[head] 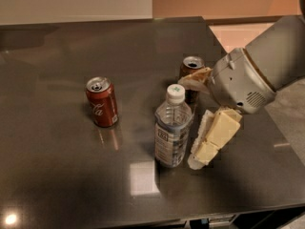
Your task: Knock blue plastic bottle over
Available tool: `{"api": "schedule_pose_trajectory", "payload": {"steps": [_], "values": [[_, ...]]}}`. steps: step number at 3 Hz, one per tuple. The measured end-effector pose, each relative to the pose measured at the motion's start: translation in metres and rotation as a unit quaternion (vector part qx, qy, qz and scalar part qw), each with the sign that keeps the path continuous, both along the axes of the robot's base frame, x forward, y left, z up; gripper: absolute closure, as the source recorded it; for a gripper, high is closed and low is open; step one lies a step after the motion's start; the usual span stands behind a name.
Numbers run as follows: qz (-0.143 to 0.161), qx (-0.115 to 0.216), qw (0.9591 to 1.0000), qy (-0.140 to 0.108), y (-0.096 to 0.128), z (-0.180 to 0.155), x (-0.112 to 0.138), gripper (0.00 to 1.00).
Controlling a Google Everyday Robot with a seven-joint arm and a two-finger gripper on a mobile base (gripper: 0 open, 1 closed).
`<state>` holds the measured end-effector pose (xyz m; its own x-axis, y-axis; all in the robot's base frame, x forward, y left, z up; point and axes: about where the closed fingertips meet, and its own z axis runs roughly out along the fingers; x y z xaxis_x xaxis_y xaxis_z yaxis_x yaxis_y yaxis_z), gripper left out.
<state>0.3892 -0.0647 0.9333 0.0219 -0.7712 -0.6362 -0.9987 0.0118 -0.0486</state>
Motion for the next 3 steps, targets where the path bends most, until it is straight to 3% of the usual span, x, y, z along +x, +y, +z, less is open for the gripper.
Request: {"api": "schedule_pose_trajectory", "payload": {"steps": [1,3], "values": [[0.024,0.022,0.9994,-0.008,0.0209,-0.0065,-0.0144,0.00],[0.010,0.026,0.9996,-0.009,0.0289,-0.0151,-0.0121,0.41]]}}
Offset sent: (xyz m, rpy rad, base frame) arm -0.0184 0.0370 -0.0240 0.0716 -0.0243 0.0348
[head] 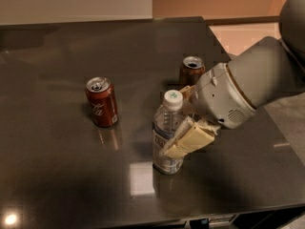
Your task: Knock blue plastic bottle over
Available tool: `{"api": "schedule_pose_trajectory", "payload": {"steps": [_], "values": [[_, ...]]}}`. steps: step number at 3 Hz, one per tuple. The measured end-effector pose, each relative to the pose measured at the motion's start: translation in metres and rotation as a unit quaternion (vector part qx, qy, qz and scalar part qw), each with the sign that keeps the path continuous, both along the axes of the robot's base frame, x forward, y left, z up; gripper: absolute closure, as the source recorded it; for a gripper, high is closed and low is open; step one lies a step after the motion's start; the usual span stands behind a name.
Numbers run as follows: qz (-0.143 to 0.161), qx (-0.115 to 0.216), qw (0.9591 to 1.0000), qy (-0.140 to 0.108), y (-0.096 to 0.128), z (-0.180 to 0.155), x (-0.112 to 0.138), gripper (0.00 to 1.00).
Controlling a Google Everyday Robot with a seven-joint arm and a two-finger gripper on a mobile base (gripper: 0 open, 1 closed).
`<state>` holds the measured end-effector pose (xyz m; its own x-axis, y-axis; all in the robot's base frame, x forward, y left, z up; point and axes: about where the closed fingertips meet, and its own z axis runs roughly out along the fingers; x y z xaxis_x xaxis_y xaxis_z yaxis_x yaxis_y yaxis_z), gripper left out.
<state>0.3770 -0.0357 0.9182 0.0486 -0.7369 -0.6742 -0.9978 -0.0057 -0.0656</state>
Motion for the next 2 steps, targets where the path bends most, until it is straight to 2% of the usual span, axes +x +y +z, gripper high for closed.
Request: {"api": "schedule_pose_trajectory", "payload": {"steps": [1,2], "values": [[-0.020,-0.018,0.9996,0.003,-0.011,0.007,0.014,0.65],[-0.027,-0.076,0.9968,-0.003,-0.028,0.029,0.029,0.88]]}}
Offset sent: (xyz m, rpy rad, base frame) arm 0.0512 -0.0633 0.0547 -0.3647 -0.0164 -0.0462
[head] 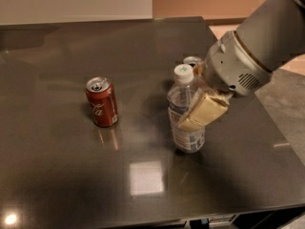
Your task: Knock blue plastic bottle over
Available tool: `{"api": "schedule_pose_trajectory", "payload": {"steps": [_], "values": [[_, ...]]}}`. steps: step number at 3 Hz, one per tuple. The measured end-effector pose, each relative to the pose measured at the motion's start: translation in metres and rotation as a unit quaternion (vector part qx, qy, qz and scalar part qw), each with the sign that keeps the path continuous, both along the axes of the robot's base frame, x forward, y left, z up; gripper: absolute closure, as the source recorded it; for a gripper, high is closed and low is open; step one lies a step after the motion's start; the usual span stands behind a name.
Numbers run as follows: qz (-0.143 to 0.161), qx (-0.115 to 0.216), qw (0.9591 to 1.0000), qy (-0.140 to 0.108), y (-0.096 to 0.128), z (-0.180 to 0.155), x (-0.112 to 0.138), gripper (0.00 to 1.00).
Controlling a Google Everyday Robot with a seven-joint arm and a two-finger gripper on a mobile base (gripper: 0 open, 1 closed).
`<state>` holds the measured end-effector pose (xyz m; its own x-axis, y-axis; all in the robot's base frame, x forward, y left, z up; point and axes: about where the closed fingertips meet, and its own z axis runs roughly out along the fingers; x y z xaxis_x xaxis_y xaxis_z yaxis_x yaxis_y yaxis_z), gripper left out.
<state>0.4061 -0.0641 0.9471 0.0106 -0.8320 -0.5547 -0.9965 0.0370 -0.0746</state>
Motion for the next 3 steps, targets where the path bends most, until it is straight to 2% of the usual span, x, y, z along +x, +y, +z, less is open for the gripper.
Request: {"api": "schedule_pose_trajectory", "payload": {"steps": [1,2,3], "values": [[0.020,-0.096,0.9951,-0.010,-0.017,0.013,0.002,1.00],[0.044,-0.191,0.9806,-0.008,-0.036,0.000,0.004,1.00],[0.062,-0.253,0.9654,0.001,-0.047,-0.025,0.004,1.00]]}}
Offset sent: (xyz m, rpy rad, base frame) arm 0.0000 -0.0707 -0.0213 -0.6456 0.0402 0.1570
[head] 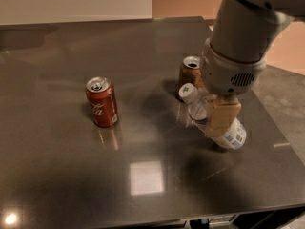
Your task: Knock blue plastic bottle over
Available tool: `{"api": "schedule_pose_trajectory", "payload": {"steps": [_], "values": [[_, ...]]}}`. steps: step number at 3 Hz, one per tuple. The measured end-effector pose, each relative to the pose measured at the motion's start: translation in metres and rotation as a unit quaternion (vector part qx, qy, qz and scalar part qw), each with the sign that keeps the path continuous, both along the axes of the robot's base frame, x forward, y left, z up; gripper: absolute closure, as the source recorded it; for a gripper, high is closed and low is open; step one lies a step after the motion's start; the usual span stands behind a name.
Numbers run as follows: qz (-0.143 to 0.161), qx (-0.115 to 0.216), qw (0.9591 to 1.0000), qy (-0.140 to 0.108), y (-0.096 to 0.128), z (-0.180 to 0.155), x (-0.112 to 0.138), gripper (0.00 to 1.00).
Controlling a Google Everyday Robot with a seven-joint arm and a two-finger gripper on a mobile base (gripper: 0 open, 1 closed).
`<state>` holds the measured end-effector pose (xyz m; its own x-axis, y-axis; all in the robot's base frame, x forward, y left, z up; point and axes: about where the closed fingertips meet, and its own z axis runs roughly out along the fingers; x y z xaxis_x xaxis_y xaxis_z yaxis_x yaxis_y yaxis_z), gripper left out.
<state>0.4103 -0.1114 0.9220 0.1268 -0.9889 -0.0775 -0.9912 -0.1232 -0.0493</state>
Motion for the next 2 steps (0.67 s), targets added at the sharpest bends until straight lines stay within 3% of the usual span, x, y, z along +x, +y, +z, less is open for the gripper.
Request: {"api": "schedule_pose_trajectory", "payload": {"steps": [1,2], "values": [[0.006,-0.037,0.9992,0.011,-0.004,-0.023,-0.002,0.82],[0.016,-0.048,0.9985,0.019,0.001,-0.039,-0.007,0.59]]}}
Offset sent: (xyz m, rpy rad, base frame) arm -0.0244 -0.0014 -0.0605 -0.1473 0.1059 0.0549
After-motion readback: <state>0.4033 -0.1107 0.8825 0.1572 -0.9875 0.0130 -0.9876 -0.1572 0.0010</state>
